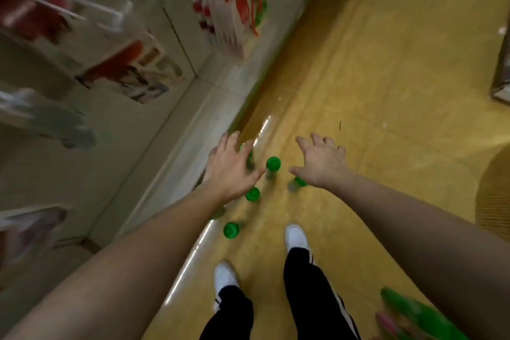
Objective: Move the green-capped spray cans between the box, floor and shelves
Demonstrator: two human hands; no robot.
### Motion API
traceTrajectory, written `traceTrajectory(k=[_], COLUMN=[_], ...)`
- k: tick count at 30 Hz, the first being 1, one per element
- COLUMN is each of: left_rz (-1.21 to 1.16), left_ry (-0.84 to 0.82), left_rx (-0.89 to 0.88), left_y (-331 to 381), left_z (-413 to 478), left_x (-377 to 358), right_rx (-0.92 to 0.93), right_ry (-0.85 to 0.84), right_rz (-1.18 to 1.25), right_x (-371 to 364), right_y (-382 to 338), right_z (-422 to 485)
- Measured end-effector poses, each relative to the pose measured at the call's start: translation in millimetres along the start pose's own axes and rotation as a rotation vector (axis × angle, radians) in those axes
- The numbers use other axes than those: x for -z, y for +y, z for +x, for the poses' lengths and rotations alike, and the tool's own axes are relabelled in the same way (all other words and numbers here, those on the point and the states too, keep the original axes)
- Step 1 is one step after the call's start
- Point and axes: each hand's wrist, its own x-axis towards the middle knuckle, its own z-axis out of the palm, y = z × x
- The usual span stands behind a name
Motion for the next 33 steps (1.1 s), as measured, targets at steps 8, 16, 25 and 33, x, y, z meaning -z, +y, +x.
traceTrajectory(k=[8, 16, 25, 33], left_rz=[-0.058, -0.029, -0.131, -0.198], left_ry=[-0.147, -0.272, -0.162, -0.134], left_rx=[0.099, 0.117, 0.076, 0.088], left_y=[-17.8, -52.6, -67.8, -60.2], left_z=[72.3, 117.3, 124.8, 104.2], left_x=[-179.8, -300.5, -334.6, -280.0], right_rx=[-0.032, -0.086, -0.019, -0.06], right_ry=[-0.137, -0.159, 0.036, 0.039], right_rz=[0.012, 0.181, 0.279, 0.335], right_x=[-160.1, -269.6, -299.9, -252.8], right_y=[56.1, 74.9, 77.6, 75.3], right_z=[101.7, 177.9, 192.8, 162.9])
